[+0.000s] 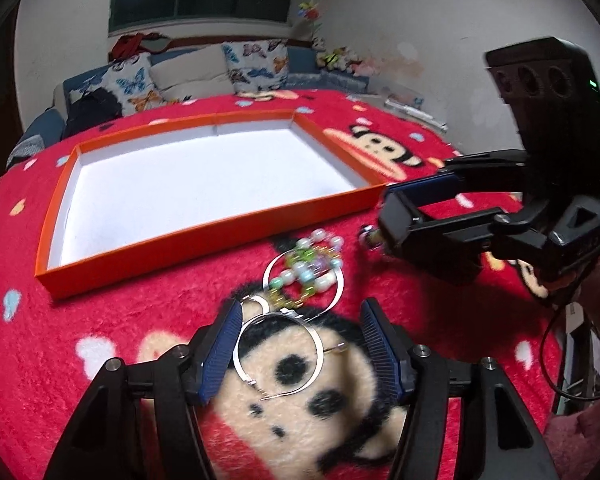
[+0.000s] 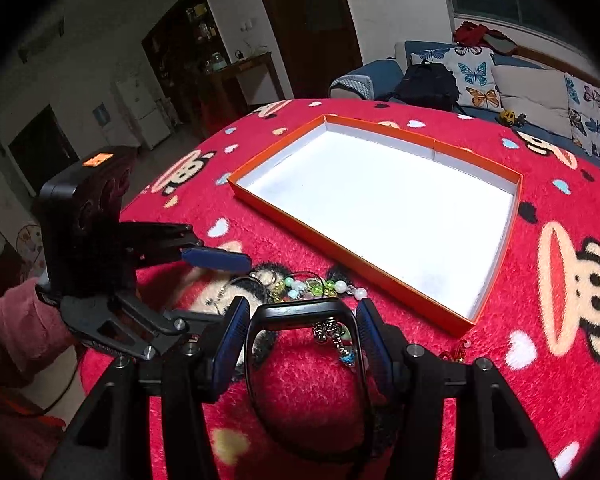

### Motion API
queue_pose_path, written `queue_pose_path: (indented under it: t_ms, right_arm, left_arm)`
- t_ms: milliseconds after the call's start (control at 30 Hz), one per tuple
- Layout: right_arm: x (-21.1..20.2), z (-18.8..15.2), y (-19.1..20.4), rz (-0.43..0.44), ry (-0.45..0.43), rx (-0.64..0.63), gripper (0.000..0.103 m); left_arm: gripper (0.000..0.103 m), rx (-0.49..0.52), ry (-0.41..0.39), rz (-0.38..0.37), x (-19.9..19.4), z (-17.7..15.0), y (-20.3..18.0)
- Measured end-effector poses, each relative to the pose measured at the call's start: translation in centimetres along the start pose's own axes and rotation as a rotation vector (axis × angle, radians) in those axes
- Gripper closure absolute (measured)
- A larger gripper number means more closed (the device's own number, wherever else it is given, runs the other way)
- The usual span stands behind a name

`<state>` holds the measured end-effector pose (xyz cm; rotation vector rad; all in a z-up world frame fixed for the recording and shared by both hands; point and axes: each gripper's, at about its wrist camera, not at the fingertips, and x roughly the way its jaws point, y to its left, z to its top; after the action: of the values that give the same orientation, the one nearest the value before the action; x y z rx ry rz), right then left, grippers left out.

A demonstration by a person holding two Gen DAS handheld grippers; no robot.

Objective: Organize jewelry

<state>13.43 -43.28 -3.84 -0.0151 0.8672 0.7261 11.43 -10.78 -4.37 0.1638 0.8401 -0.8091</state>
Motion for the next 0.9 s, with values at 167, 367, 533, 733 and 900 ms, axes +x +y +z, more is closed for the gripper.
queue_pose_path:
  t_ms: [167,367,533,733,900]
  right_arm:
    - [-0.9,0.5,0.2,0.054,-0.024,0.028,0.042]
    - [-2.0,1.3,-0.2,0.170,-0.052,0.103,0.042]
    - [-2.8,1.7,-0.3,0.265,-0.076,0.158,0.042]
    - [-3.4,1.9,0.4,0.297,-0.087,0.154,0.042]
    - [-3.8,1.8,0.7,0.303,-0.097,0.142,0.042]
  left_arm:
    - [0.038,0.048,-0.058,-0.081,-0.5,0.4,-1.8]
    - [0.038,0.064,-0.105,-0.139,-0.6,1.1,-2.9]
    - [0.038,0.079,-0.148,-0.187,-0.8,1.8,-3.7]
    - [0.038,0.096,-0.193,-0.225,-0.7,2.7,-4.7]
    - [0.053,0.126,-0.222,-0.243,-0.9,2.8,-5.4]
